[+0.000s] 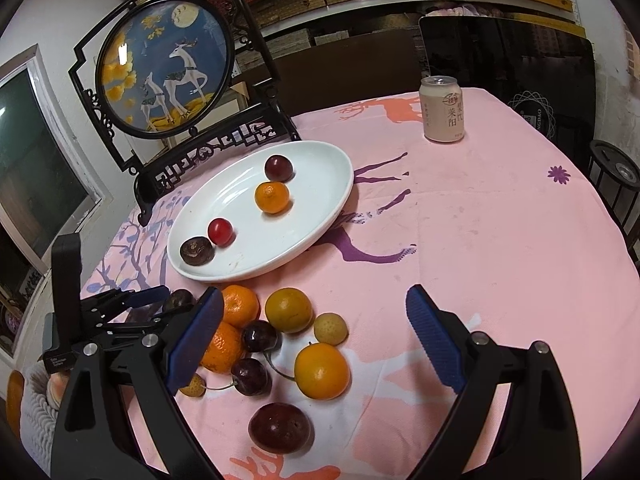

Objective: Organize fruits
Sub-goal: 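Grasp a second dark brown mangosteen with the left tool, then grasp a dark red plum with the right tool while the left tool carries the mangosteen toward the plate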

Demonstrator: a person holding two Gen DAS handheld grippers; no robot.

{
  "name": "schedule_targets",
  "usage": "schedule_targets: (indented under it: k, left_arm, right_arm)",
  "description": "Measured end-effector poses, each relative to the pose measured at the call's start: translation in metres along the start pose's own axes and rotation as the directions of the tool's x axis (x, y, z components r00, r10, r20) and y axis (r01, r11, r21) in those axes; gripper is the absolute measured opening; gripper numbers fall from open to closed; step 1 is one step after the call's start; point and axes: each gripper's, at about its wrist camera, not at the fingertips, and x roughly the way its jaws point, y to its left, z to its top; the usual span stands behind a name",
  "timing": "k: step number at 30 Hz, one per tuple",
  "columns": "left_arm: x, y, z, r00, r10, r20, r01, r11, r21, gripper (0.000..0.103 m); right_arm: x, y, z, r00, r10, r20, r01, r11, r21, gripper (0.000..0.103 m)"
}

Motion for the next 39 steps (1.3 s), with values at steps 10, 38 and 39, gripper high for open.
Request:
schedule_targets:
  k: [10, 38, 39]
  left_arm:
    - [-0.004, 0.01, -0.007, 0.987, 0.154, 0.04, -0.156, 0.987, 0.03, 0.06]
    - [-0.001, 0.004, -0.004, 0.994, 0.1, 0.04, -0.101, 0.995, 0.023, 0.047]
    - [-0.001, 0.003, -0.004, 0.994, 0.103, 0.041, -0.104, 0.994, 0.027, 0.046]
  right_arm:
    - [-0.002, 0.002, -0.002, 1.0, 0.011, -0.01, -0.011, 1.0, -0.016, 0.092]
    - [0.005, 0.04, -0.08, 0.986, -0.05, -0.162, 0.006, 0.965, -0.262, 0.061]
    - [0.007, 0.04, -0.08, 0.985, -0.049, -0.167, 0.003, 0.964, -0.266, 0.058]
